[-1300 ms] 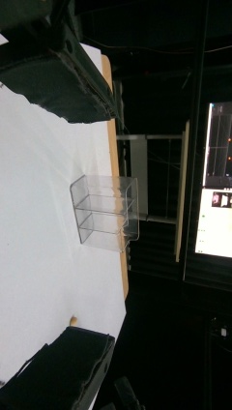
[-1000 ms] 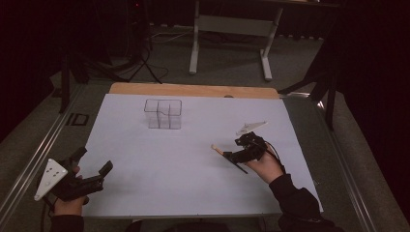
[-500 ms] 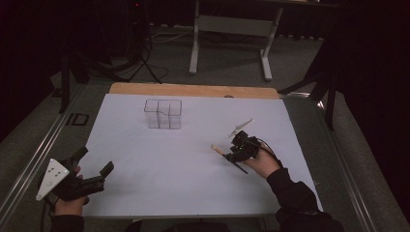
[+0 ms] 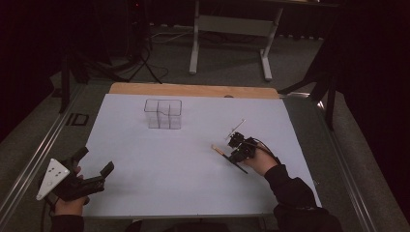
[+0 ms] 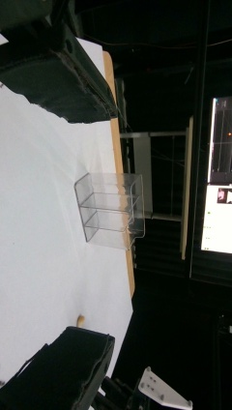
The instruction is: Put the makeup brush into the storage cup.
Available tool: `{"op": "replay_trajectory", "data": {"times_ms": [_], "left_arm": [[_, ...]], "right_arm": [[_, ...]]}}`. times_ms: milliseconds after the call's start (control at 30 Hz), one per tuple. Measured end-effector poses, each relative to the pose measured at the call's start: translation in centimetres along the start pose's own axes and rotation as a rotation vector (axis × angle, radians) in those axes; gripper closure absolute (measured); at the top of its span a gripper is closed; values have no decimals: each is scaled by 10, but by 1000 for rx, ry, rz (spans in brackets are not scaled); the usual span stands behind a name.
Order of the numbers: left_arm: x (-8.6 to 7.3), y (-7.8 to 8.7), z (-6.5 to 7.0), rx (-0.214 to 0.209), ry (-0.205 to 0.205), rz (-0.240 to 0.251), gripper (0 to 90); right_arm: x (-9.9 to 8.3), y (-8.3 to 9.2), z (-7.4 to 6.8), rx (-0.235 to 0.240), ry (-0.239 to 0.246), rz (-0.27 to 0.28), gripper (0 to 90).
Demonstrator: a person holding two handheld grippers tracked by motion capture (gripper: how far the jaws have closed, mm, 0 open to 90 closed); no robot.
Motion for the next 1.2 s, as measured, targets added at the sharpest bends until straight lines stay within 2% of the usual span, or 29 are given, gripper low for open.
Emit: {"op": "replay_trajectory", "data": {"times_ms": [500,900,1033,1067,1100,1200], "left_arm": [[-1,0,-1,-7,9,0,0],[-1,0,0,-7,8,-1,0],[-1,0,0,-7,8,-1,0],[-1,0,0,-5,7,-2,0],[-1,0,-1,-5,7,-2,0],[-1,0,-1,-4,9,-2,0]], "right_arm": [[4,-15,5,-27,-3,-46,734],[5,-21,2,-36,28,-84,811],[7,-20,2,-39,5,-100,832],[8,-19,4,-58,-3,-89,833],[9,-17,4,-58,-17,-79,833],[10,-9,5,-33,-42,-43,833]]}}
Point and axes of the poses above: each handheld gripper's, and its own axes: y roughly backward along the jaws, x roughly out of its top, z roughly to its right, the point moved 6 cm from there along -y, roughly forward along the jaws, and after that the axes turned 7 degrees about -y, right-handed, at the moved point
